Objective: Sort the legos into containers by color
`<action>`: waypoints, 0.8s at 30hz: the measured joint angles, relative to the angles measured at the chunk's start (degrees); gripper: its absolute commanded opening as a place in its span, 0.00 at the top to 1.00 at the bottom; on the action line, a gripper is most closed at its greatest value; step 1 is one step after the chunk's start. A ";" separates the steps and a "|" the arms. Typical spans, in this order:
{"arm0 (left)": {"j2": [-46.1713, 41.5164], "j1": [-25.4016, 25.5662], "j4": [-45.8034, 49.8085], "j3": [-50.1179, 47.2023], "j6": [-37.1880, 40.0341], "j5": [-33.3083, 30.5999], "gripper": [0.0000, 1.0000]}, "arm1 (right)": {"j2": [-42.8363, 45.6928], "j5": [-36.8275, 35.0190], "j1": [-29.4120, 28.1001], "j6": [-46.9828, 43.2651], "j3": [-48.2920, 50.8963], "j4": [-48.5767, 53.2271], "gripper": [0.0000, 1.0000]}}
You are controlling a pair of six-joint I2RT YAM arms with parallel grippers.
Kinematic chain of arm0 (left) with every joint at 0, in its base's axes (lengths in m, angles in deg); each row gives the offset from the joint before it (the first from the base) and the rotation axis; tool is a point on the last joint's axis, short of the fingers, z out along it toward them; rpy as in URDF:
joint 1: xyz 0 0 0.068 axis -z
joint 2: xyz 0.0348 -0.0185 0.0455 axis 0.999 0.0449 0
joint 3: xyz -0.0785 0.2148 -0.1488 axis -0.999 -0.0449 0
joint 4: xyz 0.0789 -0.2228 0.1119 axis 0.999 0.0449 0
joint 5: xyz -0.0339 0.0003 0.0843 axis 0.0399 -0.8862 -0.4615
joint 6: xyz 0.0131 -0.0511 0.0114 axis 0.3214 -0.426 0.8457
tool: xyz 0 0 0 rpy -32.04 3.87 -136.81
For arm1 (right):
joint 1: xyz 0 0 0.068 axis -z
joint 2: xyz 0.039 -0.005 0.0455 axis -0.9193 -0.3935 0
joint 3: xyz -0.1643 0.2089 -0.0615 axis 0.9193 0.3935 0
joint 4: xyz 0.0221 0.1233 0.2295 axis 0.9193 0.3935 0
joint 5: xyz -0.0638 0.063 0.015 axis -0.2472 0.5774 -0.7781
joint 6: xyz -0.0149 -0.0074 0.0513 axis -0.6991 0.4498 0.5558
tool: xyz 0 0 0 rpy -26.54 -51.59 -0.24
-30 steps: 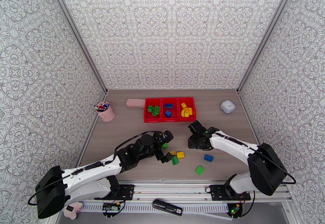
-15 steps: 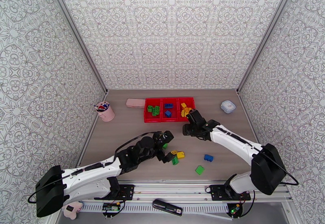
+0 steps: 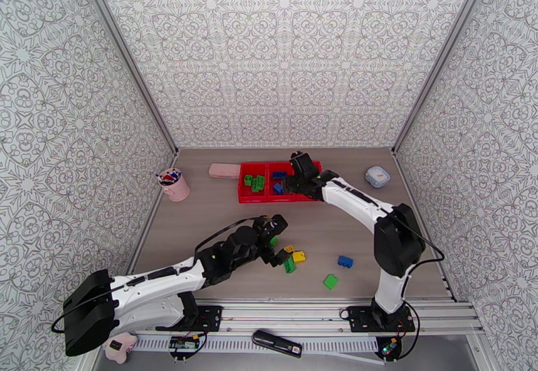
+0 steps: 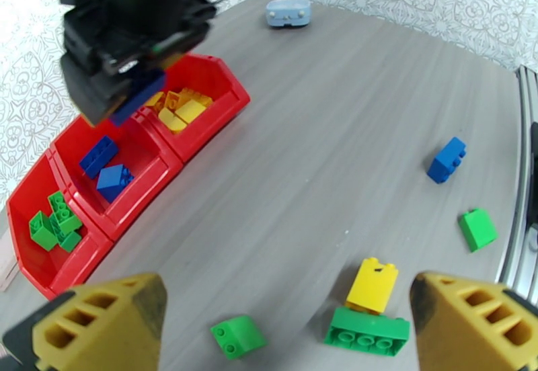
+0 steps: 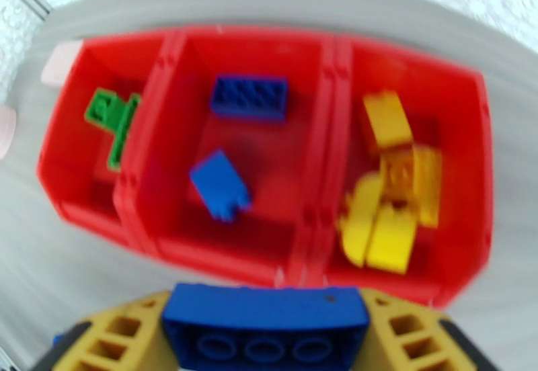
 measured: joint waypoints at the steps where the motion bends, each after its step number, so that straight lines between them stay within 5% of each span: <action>1: 0.00 0.00 -0.02 0.00 0.00 0.00 0.00 | -2.08 0.42 0.24 -0.76 -2.40 -0.22 0.55; 12: 0.00 -0.55 0.00 0.11 0.26 0.11 0.00 | -17.90 4.07 1.66 -4.94 -19.10 0.92 0.53; 19: -0.76 -0.70 1.31 0.13 0.22 1.57 0.00 | -18.71 5.03 1.75 -6.01 -21.09 2.23 0.24; 24: -2.80 -0.70 2.40 0.13 0.48 1.88 0.00 | -15.02 5.14 1.75 -5.53 -16.76 1.18 0.17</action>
